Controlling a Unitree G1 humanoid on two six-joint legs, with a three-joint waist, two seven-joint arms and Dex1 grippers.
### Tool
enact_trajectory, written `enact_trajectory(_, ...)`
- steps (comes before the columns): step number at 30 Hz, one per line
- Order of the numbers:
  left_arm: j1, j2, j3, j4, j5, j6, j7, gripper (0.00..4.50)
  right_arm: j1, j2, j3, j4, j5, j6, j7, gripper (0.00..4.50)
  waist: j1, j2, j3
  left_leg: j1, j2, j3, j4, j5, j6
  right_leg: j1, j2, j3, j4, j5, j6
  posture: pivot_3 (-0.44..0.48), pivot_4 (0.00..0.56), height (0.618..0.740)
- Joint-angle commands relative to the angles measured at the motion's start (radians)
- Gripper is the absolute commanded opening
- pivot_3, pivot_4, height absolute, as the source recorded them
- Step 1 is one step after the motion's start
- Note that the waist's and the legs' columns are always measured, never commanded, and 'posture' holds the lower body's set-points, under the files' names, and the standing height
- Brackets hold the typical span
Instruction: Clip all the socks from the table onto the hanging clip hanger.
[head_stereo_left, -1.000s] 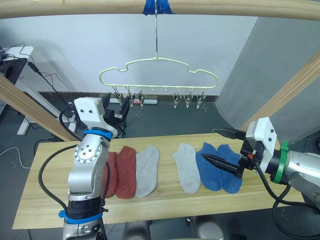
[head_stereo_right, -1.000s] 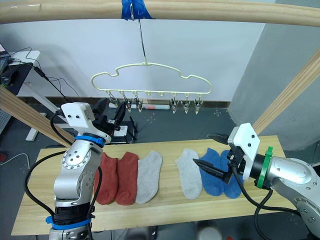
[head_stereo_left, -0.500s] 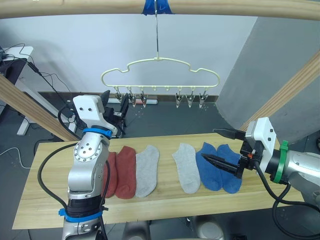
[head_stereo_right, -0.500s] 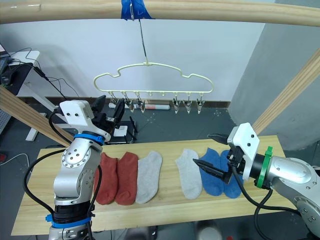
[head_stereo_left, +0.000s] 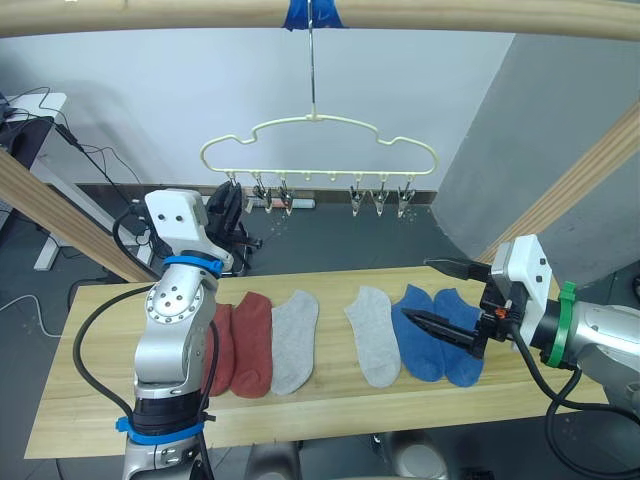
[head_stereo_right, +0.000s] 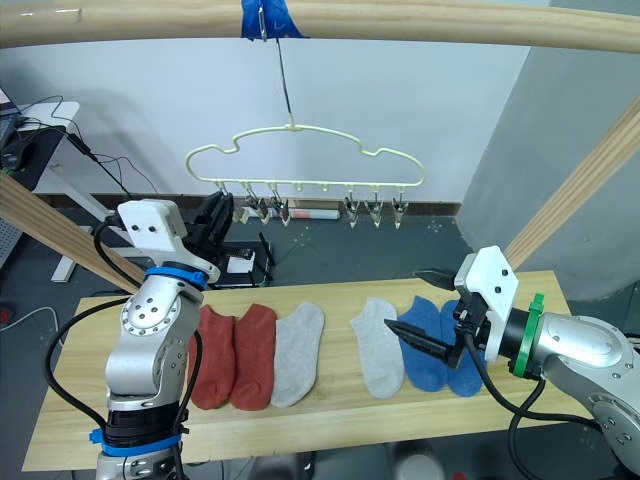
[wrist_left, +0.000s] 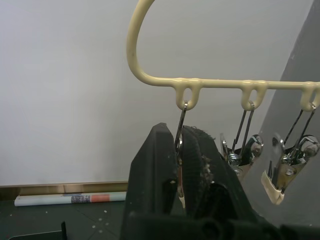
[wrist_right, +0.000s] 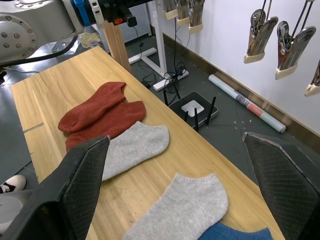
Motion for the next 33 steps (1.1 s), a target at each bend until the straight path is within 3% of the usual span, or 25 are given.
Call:
enact_trajectory(1,0.004,0.006,0.011,-0.046,0.009,-0.006,0.009,0.01,0.004,-0.002,-0.015,-0.017,0.008,-0.01,-0.001,4.5,0.0,0.0,0.0,0.0,0.0,0.0,0.0,0.0,0.0,0.0,0.0,0.0,0.0,0.0,0.0,-0.283,0.301,0.74)
enact_trajectory(7,0.0,0.019,0.007,-0.052,0.011,-0.011,-0.007,0.01,0.081,0.011,0.007,0.05,-0.185,-0.035,-0.096,4.5,0.0,0.0,0.0,0.0,0.0,0.0,0.0,0.0,0.0,0.0,0.0,0.0,0.0,0.0,0.0,-0.276,0.305,0.74)
enact_trajectory(11,0.005,0.04,-0.007,-0.076,0.001,-0.001,-0.042,0.01,0.181,0.107,0.027,0.165,-0.409,-0.106,-0.265,4.5,0.003,0.0,0.001,0.0,0.0,0.0,0.0,0.0,0.0,0.0,0.0,0.0,0.0,0.0,0.0,-0.266,0.322,0.74)
enact_trajectory(14,0.006,0.047,-0.01,-0.094,-0.007,0.012,-0.051,0.01,0.219,0.16,0.068,0.238,-0.501,-0.161,-0.289,4.5,0.002,0.001,0.004,0.0,0.0,0.001,0.0,0.0,0.0,-0.001,0.0,0.002,0.001,0.0,0.0,-0.257,0.335,0.74)
enact_trajectory(27,0.022,0.08,0.017,-0.172,-0.057,0.117,-0.086,0.01,0.191,0.411,0.188,0.563,-0.712,-0.304,-0.365,4.5,0.005,0.005,0.046,0.0,0.0,0.002,0.0,0.0,0.0,-0.002,0.0,0.004,0.002,0.0,0.001,-0.218,0.387,0.74)
enact_trajectory(33,0.017,0.091,0.02,-0.172,-0.073,0.132,-0.093,0.01,0.181,0.506,0.15,0.648,-0.751,-0.319,-0.434,4.5,0.005,0.006,0.051,0.001,0.0,0.003,0.0,0.0,0.0,-0.002,0.0,0.004,0.003,0.0,0.001,-0.214,0.393,0.74)
